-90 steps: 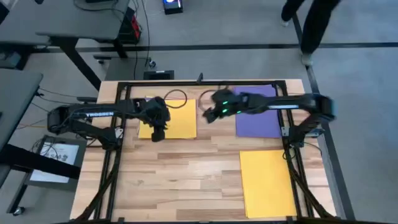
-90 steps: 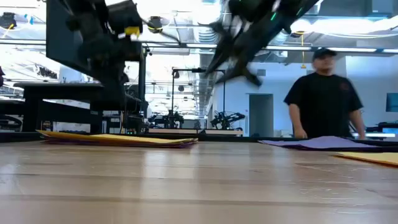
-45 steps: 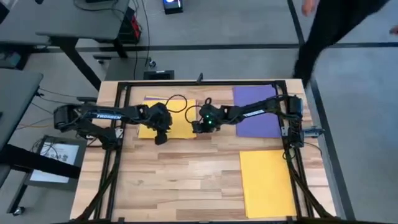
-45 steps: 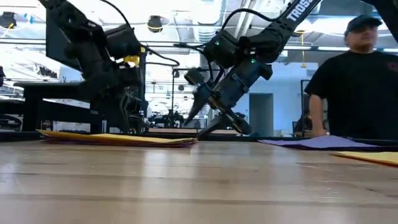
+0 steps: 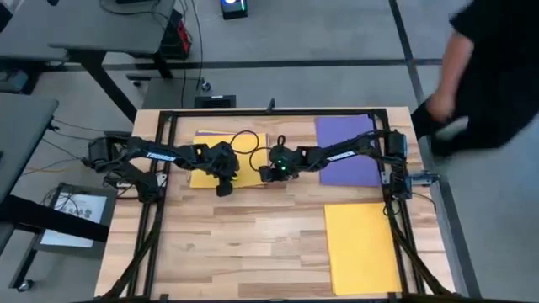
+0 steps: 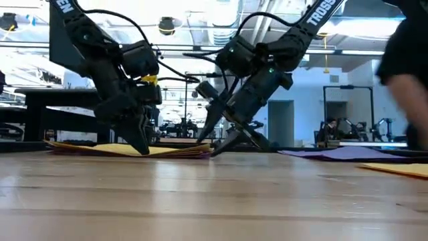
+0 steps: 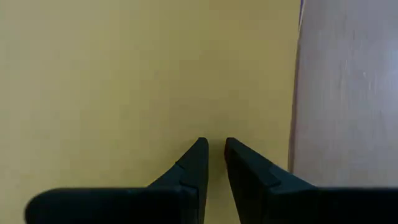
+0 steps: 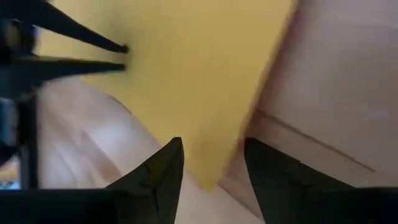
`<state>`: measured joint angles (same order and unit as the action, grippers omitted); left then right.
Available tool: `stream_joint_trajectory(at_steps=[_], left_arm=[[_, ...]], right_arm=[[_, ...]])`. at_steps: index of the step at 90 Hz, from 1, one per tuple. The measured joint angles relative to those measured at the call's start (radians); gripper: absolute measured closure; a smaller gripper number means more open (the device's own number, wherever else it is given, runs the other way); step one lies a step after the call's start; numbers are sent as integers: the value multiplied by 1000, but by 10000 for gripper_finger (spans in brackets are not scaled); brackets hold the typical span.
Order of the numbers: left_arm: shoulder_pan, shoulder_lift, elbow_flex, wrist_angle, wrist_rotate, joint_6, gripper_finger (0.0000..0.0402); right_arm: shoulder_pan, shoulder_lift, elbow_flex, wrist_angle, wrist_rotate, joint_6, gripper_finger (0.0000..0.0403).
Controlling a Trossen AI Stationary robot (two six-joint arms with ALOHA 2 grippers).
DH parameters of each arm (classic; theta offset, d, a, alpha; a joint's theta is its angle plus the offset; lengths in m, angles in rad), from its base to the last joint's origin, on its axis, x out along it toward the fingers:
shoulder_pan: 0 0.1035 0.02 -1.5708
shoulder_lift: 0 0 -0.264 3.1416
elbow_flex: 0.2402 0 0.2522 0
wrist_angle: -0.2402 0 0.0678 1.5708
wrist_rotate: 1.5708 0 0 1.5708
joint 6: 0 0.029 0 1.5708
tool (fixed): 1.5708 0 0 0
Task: Organize paper
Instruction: Stack the yellow paper on the bottom right yellow papers
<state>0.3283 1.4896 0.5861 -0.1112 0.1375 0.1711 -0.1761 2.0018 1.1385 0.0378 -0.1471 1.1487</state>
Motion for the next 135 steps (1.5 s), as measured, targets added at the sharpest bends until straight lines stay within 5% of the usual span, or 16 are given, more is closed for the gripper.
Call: stream_joint_trajectory(at_steps=[69,135], left_arm=[[0,-1,-2,-10,0,11,359],[0,0,-2,-4,-1,8,359]], right_arm=[[-9,-45,90,-148,-14,-46,241],[12,-15,79,-101,26,62,241]])
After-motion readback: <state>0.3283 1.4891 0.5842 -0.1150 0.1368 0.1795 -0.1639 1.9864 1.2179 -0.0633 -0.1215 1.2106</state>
